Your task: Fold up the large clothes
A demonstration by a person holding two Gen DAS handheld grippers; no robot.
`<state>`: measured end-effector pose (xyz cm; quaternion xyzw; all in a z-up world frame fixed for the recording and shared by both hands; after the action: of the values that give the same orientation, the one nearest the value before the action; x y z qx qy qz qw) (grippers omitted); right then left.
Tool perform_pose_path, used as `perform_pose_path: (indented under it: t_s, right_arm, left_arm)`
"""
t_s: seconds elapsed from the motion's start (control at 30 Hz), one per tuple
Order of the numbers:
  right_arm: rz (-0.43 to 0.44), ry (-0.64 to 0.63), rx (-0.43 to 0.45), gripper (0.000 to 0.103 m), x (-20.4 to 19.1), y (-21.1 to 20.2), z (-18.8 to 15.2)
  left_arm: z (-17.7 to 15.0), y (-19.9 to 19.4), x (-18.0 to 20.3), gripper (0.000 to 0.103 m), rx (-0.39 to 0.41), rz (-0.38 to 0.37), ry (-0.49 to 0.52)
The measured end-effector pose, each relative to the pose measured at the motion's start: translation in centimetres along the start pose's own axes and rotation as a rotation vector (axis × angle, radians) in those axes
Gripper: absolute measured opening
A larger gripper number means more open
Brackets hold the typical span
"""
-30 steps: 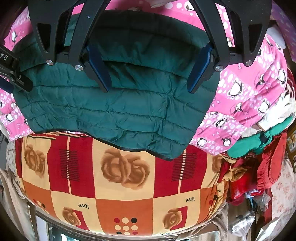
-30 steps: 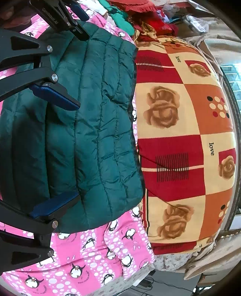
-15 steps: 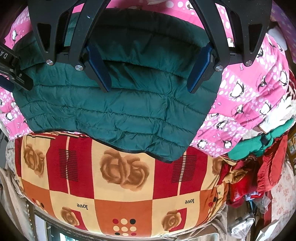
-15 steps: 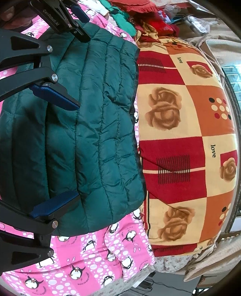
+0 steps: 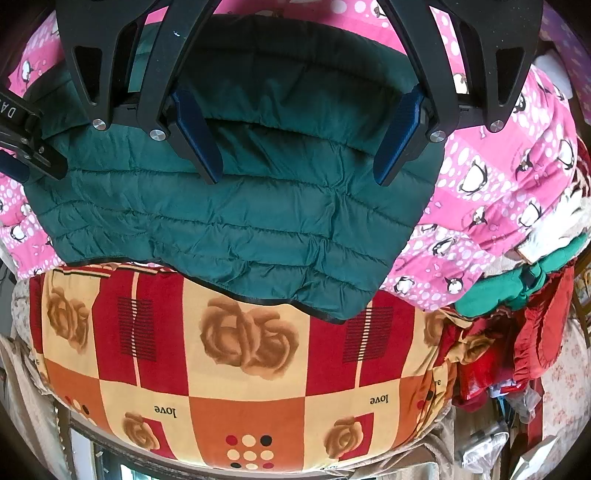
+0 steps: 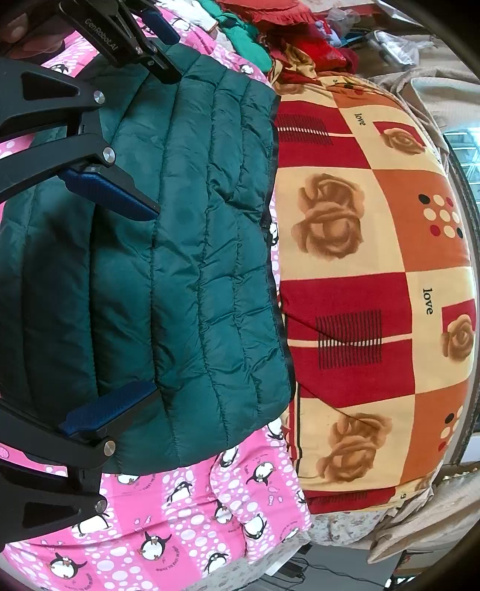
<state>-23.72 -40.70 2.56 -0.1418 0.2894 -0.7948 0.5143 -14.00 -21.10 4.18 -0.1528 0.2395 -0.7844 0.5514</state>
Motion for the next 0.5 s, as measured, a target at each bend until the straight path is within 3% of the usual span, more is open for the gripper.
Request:
perform_pose_path:
  t_s: [0.5]
  right_arm:
    - [0.0, -0.003, -0.01, 0.087, -0.14, 0.29, -0.18]
  left_arm:
    - [-0.11, 0.43, -0.09, 0.084, 0.001, -0.006, -0.002]
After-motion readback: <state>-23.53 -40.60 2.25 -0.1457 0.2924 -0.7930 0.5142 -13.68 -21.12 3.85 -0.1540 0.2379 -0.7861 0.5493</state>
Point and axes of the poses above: each gripper's, at about its wrist camera, not at the fingertips, and y roughly the way its jaws point, x to its right, z to its top, the point moved 9 cm from there along y, roughly the way its jaws point, and after that the axes turned 7 degrees about x, right-handed, at the moved point
